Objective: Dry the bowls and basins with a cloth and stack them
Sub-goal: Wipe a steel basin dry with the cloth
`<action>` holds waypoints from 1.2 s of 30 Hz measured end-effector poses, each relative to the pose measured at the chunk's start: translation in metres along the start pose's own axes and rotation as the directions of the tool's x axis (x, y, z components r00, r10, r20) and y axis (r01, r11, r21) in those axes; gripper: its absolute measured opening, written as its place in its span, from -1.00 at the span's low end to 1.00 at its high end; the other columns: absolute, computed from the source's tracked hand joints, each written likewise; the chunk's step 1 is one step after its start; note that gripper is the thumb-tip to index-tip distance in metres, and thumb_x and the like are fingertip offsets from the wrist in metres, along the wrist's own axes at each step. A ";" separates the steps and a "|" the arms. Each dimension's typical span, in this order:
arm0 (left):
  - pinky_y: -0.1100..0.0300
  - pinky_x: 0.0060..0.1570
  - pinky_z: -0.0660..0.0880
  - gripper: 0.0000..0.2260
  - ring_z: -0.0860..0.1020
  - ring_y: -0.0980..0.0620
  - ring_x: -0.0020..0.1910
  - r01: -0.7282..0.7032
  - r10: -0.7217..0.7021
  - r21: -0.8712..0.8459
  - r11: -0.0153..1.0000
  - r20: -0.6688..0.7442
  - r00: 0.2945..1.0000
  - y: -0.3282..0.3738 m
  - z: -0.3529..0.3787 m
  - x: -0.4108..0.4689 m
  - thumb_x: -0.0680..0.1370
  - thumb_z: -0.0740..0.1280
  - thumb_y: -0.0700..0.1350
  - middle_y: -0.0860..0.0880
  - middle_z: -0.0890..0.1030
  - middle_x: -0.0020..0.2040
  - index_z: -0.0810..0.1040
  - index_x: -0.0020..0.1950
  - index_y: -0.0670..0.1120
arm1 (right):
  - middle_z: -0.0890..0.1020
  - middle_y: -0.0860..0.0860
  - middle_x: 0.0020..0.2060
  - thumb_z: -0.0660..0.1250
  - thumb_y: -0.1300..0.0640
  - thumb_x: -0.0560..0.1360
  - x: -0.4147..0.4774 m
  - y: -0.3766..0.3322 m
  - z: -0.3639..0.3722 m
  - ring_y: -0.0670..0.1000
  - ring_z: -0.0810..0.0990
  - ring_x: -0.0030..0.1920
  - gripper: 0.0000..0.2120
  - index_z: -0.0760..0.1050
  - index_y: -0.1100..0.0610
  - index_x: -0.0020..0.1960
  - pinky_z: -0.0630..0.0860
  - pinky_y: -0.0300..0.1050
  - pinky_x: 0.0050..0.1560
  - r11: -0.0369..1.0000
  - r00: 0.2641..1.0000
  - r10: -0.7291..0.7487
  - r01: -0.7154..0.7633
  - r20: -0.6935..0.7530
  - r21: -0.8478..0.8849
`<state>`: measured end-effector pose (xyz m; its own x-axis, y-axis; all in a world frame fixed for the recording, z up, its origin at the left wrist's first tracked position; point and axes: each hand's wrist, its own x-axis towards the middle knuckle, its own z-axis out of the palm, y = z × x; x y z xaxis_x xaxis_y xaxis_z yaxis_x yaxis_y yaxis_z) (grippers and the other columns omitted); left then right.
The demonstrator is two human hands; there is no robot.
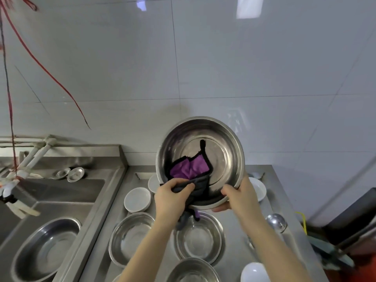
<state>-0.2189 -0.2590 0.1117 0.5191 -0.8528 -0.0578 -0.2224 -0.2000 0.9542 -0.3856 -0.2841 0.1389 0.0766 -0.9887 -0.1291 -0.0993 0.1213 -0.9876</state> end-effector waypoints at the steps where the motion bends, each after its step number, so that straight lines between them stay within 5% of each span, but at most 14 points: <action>1: 0.50 -0.22 0.44 -0.92 0.60 0.27 -0.20 -0.060 0.059 0.056 0.997 0.014 0.998 0.001 -0.006 0.006 0.39 0.54 -0.09 0.14 0.67 -0.28 0.70 -0.16 0.06 | 0.63 0.13 -0.11 0.21 0.46 0.46 0.001 -0.008 -0.008 0.18 0.70 -0.30 -0.54 0.41 0.05 0.25 0.66 0.09 -0.34 1.000 0.999 0.017 -0.017 0.050 -0.015; 6: 0.51 -0.17 0.30 -0.85 0.47 0.22 -0.12 -0.289 0.257 0.361 0.886 0.136 0.957 0.015 -0.040 0.032 0.34 0.56 -0.04 0.07 0.51 -0.11 0.68 -0.15 0.16 | 0.60 0.23 -0.17 0.23 0.44 0.45 0.015 -0.033 -0.047 0.17 0.69 -0.29 -0.54 0.44 -0.04 0.18 0.65 0.07 -0.34 0.973 0.964 0.103 -0.048 0.243 -0.225; 11: 0.38 -0.12 0.36 -0.85 0.50 0.18 -0.12 -0.285 0.299 0.313 0.906 0.004 0.954 0.021 -0.040 0.038 0.38 0.54 -0.04 0.06 0.50 -0.10 0.66 -0.13 0.17 | 0.64 0.20 -0.21 0.20 0.45 0.48 0.007 -0.032 -0.033 0.18 0.67 -0.36 -0.55 0.43 0.01 0.21 0.61 0.03 -0.41 0.988 0.978 -0.013 0.044 0.207 -0.145; 16: 0.24 -0.09 0.47 -0.91 0.56 0.14 -0.10 -0.034 0.078 0.196 0.980 -0.219 0.973 -0.015 -0.019 0.014 0.43 0.47 0.02 0.06 0.59 -0.09 0.64 -0.08 0.15 | 0.62 0.16 -0.24 0.19 0.40 0.51 -0.001 -0.002 -0.012 0.07 0.63 -0.42 -0.57 0.43 0.01 0.26 0.55 -0.08 -0.48 0.996 0.991 0.014 -0.002 0.135 -0.091; 20: 0.26 -0.19 0.45 -0.90 0.57 0.13 -0.12 0.117 -0.116 -0.008 0.993 -0.230 0.966 -0.037 0.005 -0.018 0.49 0.43 -0.06 0.10 0.63 -0.15 0.59 -0.04 0.13 | 0.62 0.21 -0.21 0.18 0.38 0.51 0.000 0.017 -0.003 0.09 0.61 -0.42 -0.61 0.44 0.07 0.25 0.54 -0.06 -0.49 0.997 0.996 0.048 -0.043 0.069 -0.072; 24: 0.24 -0.22 0.50 -0.84 0.58 0.07 -0.13 0.237 -0.279 -0.208 0.949 -0.204 0.939 -0.039 0.034 -0.044 0.49 0.39 -0.15 0.07 0.63 -0.15 0.56 -0.04 0.12 | 0.62 0.07 -0.21 0.18 0.33 0.49 -0.005 0.036 0.015 0.08 0.62 -0.26 -0.59 0.42 0.02 0.28 0.65 0.17 -0.26 0.991 0.998 -0.002 -0.007 -0.069 -0.130; 26: 0.33 -0.34 0.47 -0.85 0.58 0.08 -0.13 0.260 -0.294 -0.226 0.939 -0.135 0.946 -0.036 0.032 -0.040 0.50 0.40 -0.16 0.05 0.62 -0.12 0.57 -0.03 0.08 | 0.61 0.14 -0.18 0.18 0.37 0.52 -0.011 0.036 0.016 0.06 0.61 -0.28 -0.56 0.40 0.04 0.33 0.63 -0.01 -0.37 0.997 0.997 0.014 -0.020 -0.073 -0.076; 31: 0.32 -0.12 0.50 -0.82 0.60 0.18 -0.11 -0.059 0.048 0.165 0.985 0.068 0.997 -0.027 -0.007 -0.002 0.40 0.52 -0.10 0.11 0.65 -0.15 0.62 -0.09 0.15 | 0.62 0.22 -0.09 0.19 0.46 0.48 -0.011 0.011 -0.009 0.18 0.68 -0.31 -0.56 0.43 0.08 0.25 0.61 0.00 -0.45 0.999 0.999 0.030 -0.029 0.041 -0.029; 36: 0.37 0.01 0.38 -0.76 0.48 0.16 0.01 -0.323 0.208 0.375 0.869 0.316 0.926 -0.017 -0.047 0.025 0.37 0.53 -0.07 0.05 0.48 0.02 0.65 -0.07 0.24 | 0.64 0.02 -0.43 0.23 0.44 0.45 0.001 -0.030 -0.051 0.14 0.66 -0.40 -0.62 0.45 -0.01 0.04 0.60 0.00 -0.41 0.953 0.939 0.127 -0.027 0.319 -0.301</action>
<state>-0.1628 -0.2545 0.1083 0.1738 -0.9834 0.0525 -0.6704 -0.0791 0.7378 -0.4327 -0.2936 0.1730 0.3754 -0.8851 -0.2751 -0.3951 0.1157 -0.9113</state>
